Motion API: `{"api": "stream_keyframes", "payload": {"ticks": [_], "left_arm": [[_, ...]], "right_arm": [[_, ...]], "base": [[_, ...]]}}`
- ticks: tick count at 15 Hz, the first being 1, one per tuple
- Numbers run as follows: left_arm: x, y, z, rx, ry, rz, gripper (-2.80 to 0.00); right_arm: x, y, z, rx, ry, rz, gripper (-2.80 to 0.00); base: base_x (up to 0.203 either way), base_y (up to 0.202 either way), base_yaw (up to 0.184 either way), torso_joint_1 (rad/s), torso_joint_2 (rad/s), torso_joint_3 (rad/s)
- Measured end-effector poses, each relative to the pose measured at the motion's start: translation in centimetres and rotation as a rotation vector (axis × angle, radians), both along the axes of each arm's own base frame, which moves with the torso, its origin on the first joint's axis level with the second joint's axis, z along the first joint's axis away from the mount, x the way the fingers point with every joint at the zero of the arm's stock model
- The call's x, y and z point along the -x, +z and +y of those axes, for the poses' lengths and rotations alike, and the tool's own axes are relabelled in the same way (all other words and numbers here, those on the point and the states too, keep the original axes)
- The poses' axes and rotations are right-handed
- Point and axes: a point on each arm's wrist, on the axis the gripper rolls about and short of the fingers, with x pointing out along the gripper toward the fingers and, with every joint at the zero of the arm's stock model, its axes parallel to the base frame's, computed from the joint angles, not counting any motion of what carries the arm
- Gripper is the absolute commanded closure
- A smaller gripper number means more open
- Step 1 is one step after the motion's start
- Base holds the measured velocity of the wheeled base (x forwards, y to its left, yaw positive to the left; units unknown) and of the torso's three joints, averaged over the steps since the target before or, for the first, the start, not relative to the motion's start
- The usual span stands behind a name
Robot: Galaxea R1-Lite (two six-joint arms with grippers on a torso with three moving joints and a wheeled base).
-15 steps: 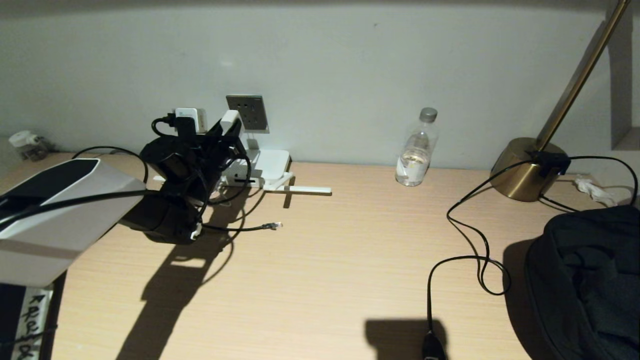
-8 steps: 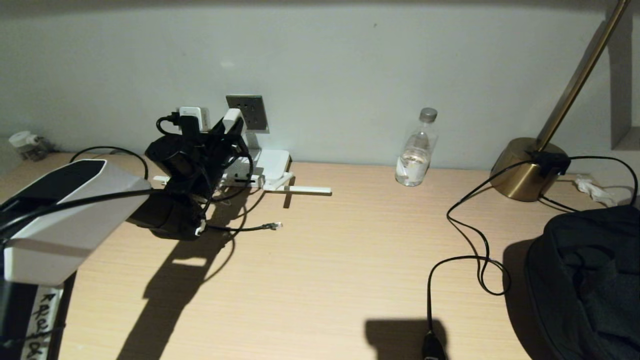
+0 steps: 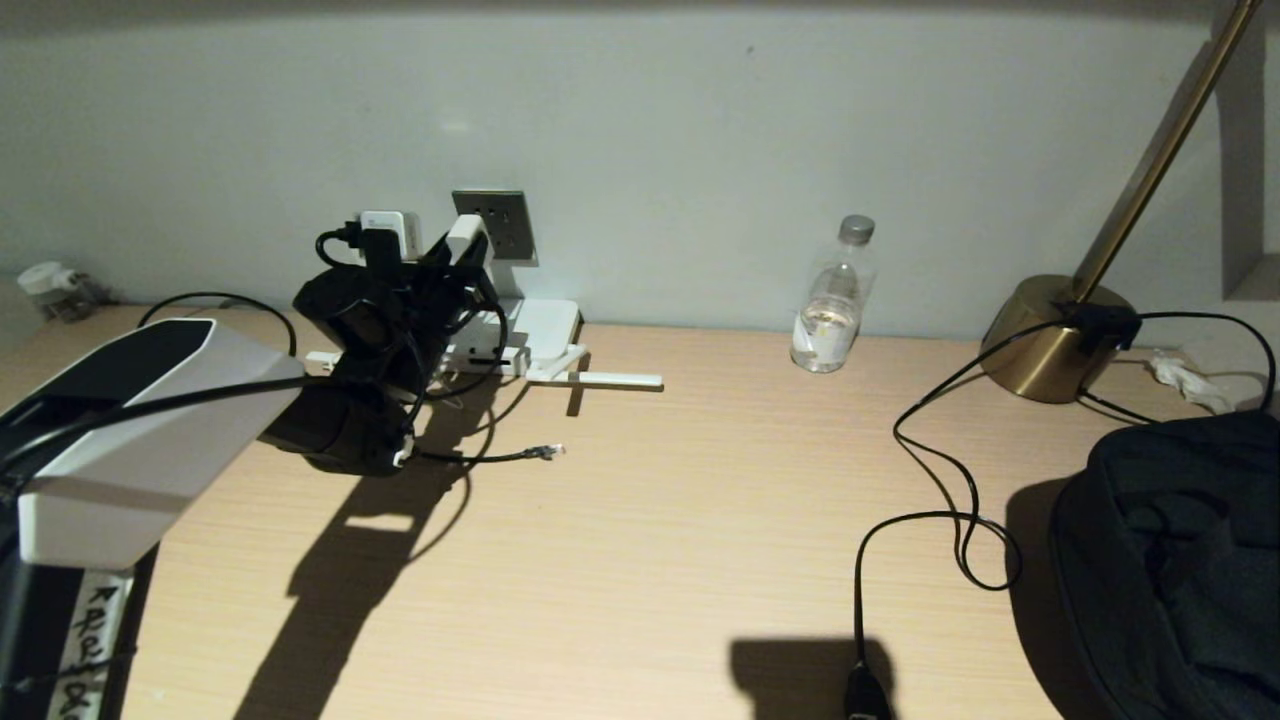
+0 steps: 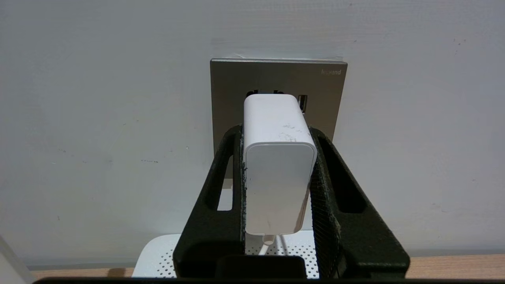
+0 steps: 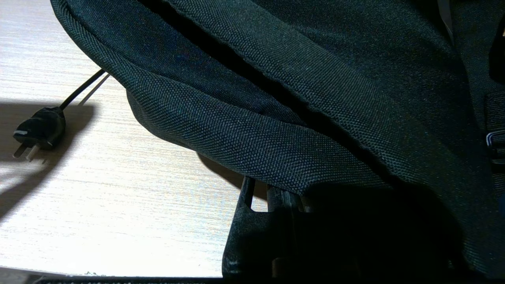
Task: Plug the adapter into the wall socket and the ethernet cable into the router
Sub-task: Align plug and socket, then plug plug into socket
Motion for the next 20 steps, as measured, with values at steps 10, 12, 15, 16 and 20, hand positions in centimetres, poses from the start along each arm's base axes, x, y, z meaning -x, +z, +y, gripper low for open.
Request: {"api": "stream_keyframes", "payload": {"ticks": [10, 12, 15, 16, 20], "left_arm": [[-0.02, -0.11, 0.0, 0.0, 0.002, 0.003, 0.0], [-0.05, -0.18, 0.0, 0.0, 0.002, 0.004, 0.0], [-0.1, -0.23, -0.02, -0.001, 0.001, 0.004, 0.0], [-0.1, -0.22, -0.02, -0.001, 0.0, 0.004, 0.0], [-0.23, -0.06, -0.16, 0.001, -0.003, -0.006, 0.0]], "right_arm": [[0.0, 0.0, 0.0, 0.001, 0.0, 0.0, 0.0], [0.0, 0.0, 0.0, 0.0, 0.0, 0.0, 0.0], [0.0, 0.0, 0.0, 0.0, 0.0, 0.0, 0.0], [0.0, 0.0, 0.0, 0.001, 0.0, 0.0, 0.0], [0.0, 0.0, 0.0, 0.0, 0.0, 0.0, 0.0]], "base": [[0.0, 0.0, 0.0, 0.0, 0.0, 0.0], [0.0, 0.0, 0.0, 0.0, 0.0, 0.0], [0.0, 0.0, 0.0, 0.0, 0.0, 0.0], [0.0, 0.0, 0.0, 0.0, 0.0, 0.0], [0.0, 0.0, 0.0, 0.0, 0.0, 0.0]]}}
